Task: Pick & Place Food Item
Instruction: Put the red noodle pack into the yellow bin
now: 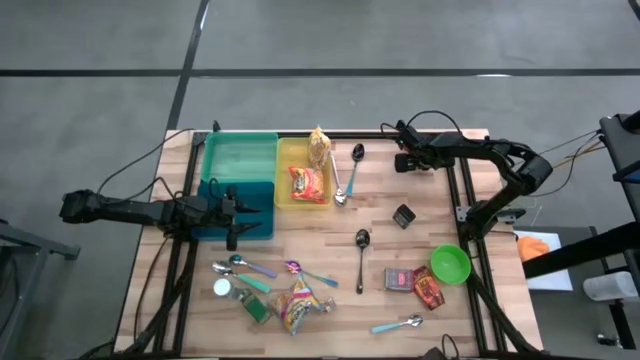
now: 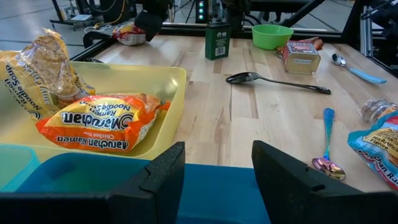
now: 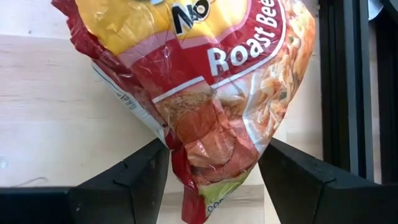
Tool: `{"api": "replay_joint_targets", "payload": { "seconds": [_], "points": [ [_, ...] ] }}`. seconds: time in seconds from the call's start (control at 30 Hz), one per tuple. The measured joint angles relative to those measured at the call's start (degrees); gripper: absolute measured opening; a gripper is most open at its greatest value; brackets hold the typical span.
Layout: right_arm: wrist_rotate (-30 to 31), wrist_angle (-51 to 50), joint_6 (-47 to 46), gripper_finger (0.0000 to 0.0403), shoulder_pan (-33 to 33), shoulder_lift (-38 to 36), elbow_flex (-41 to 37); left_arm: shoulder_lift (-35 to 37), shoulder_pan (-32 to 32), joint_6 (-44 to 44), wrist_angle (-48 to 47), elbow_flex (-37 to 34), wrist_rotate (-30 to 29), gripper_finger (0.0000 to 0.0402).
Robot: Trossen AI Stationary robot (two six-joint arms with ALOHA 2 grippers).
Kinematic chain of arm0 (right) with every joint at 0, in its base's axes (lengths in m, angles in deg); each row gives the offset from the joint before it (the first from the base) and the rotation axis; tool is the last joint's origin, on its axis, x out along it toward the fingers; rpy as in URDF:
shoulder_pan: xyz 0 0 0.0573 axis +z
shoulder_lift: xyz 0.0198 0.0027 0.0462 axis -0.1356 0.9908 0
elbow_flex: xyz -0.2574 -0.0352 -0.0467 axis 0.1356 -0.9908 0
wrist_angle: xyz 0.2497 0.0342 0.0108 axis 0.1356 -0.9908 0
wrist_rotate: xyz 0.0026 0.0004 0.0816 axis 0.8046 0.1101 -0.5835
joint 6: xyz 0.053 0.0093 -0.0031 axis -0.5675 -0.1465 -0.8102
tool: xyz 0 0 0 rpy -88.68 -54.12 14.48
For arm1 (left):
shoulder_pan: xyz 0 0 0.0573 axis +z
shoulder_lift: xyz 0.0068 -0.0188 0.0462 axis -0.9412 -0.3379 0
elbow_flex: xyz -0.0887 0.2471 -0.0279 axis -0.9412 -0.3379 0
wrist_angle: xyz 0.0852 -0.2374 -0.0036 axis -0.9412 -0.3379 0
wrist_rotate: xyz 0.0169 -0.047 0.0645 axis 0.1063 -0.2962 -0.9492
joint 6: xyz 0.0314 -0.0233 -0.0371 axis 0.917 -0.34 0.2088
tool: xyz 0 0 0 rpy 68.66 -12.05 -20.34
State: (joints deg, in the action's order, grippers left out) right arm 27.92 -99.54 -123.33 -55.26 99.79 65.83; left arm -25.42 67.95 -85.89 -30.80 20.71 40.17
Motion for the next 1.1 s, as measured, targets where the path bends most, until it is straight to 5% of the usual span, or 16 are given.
{"api": "replay_joint_targets", "payload": {
  "seconds": [0.2, 0.77, 1.1],
  "points": [
    [0.0, 0.01, 0.22, 0.0224, 0.0, -0.02, 0.0, 0.0, 0.0, -0.01, 0.0, 0.0, -0.01, 0.0189],
    [-0.31, 0.0, 1.1, 0.0039, 0.04, -0.09, 0.0, 0.0, -0.02, -0.01, 0.02, 0.0, -0.01, 0.0189],
    [-0.46, -0.12, 1.83, 0.0032, 0.04, -0.09, 0.0, 0.0, -0.02, 0.0, 0.0, 0.0, -0.01, 0.0189]
  ]
}}
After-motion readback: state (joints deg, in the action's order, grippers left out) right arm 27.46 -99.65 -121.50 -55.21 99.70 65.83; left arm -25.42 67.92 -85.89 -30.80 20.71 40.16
